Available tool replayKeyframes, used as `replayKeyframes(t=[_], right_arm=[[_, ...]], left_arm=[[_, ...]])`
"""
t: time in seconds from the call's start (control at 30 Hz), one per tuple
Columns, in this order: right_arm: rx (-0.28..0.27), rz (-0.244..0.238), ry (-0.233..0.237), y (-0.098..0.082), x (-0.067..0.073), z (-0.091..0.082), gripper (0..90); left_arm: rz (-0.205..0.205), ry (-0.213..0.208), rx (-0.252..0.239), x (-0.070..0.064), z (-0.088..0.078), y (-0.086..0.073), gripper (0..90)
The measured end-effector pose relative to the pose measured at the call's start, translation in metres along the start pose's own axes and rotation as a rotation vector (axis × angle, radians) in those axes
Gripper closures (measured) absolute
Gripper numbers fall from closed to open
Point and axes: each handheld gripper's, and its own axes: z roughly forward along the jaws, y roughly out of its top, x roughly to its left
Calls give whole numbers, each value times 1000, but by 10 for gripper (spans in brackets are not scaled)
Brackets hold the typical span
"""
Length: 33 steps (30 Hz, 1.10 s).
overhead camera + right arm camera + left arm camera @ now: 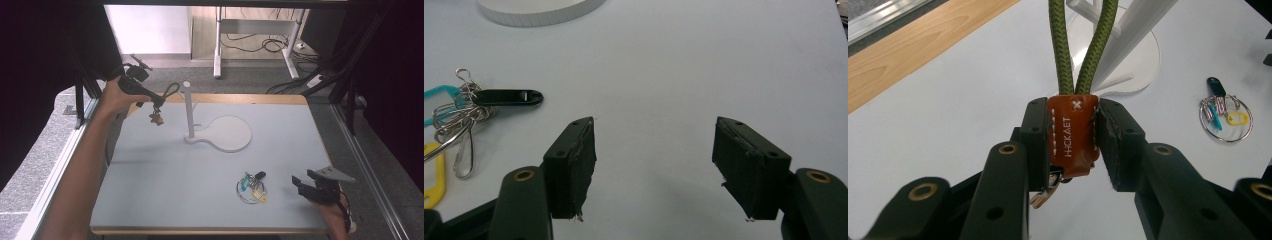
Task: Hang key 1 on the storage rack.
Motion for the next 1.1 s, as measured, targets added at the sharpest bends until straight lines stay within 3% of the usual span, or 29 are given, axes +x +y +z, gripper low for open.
replayKeyframes(t=[0.47,0.67,1.1], right_arm=[[13,1,-9,-1,-2,0,341],[19,-1,-15,-2,-2,0,340],[21,-3,-17,-2,-2,-1,340]], left_arm=[[-14,-44,-7,10,11,-5,672],[3,-83,-3,13,19,-7,672],[12,-120,20,13,32,-6,671]])
